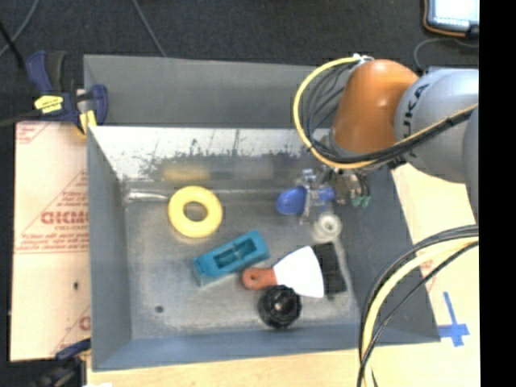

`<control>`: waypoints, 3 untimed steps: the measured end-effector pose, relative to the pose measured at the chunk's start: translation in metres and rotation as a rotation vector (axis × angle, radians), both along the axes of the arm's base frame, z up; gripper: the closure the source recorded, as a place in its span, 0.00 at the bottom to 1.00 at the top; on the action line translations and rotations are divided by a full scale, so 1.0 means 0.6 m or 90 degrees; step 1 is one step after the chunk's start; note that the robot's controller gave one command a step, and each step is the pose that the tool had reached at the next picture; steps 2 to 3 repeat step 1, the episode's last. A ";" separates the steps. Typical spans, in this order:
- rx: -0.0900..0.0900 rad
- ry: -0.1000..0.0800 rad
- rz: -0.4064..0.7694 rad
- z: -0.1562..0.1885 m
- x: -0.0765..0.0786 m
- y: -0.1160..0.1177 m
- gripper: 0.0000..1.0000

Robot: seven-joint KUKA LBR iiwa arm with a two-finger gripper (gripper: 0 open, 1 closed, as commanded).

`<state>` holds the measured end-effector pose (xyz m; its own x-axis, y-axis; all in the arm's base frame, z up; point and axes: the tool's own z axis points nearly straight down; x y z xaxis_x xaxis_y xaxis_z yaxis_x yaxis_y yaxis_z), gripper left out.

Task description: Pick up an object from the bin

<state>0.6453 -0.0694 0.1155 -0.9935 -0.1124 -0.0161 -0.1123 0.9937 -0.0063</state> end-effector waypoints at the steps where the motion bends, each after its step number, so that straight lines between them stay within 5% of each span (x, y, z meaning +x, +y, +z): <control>1: -0.001 -0.003 0.000 0.026 0.003 -0.001 1.00; 3: -0.001 -0.003 0.000 0.026 0.003 -0.001 1.00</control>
Offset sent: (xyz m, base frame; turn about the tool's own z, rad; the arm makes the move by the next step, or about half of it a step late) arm 0.0000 0.0001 0.0203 0.0000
